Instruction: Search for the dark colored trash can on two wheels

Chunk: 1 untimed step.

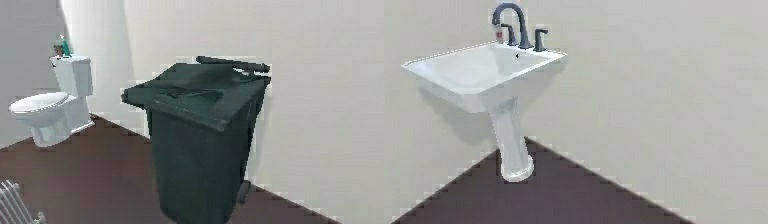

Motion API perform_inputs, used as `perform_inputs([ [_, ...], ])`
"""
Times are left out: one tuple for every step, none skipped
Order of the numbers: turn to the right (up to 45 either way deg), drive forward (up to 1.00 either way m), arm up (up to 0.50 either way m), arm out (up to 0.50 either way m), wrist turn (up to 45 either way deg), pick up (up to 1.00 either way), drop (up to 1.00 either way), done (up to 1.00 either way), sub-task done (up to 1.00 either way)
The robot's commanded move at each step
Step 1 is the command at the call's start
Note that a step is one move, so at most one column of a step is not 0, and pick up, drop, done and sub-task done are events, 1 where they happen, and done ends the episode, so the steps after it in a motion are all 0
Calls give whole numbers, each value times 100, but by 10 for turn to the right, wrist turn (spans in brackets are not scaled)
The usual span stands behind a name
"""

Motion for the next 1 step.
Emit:
perform_inputs([
  [0, 0, 0, 0, 0, 0, 0, 100, 0],
])
